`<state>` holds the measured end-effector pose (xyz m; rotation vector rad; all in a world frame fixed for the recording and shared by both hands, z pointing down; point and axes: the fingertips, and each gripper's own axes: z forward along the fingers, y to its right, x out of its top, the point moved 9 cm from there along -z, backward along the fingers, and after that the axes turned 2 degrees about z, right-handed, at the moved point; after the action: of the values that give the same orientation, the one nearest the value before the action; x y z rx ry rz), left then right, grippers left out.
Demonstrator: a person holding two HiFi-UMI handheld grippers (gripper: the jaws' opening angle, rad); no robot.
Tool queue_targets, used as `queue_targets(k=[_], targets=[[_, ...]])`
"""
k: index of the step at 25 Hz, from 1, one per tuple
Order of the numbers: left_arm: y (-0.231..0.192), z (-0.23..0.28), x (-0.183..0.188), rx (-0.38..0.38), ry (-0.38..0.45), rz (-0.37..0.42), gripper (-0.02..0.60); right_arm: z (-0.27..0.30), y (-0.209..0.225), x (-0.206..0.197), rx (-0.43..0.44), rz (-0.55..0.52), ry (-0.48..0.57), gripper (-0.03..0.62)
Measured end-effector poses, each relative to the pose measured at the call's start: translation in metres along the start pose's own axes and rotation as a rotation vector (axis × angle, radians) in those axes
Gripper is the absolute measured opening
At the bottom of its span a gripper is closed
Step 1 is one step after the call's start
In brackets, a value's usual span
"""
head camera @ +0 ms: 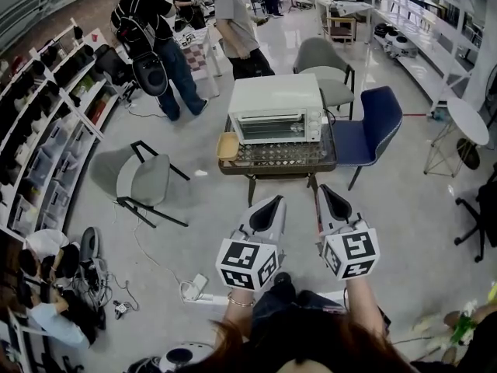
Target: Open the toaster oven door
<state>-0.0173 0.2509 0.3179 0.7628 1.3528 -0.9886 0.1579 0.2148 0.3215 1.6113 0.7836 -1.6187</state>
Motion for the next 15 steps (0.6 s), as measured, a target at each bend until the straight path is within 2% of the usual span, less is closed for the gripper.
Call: queue_targets(k=[15], targets=[[-0.078, 0.034, 0.006, -0.043, -0.002, -0.013, 0.014, 0.080, -0.015, -0.005, -0.021, 0.003, -0.019, 0.000]])
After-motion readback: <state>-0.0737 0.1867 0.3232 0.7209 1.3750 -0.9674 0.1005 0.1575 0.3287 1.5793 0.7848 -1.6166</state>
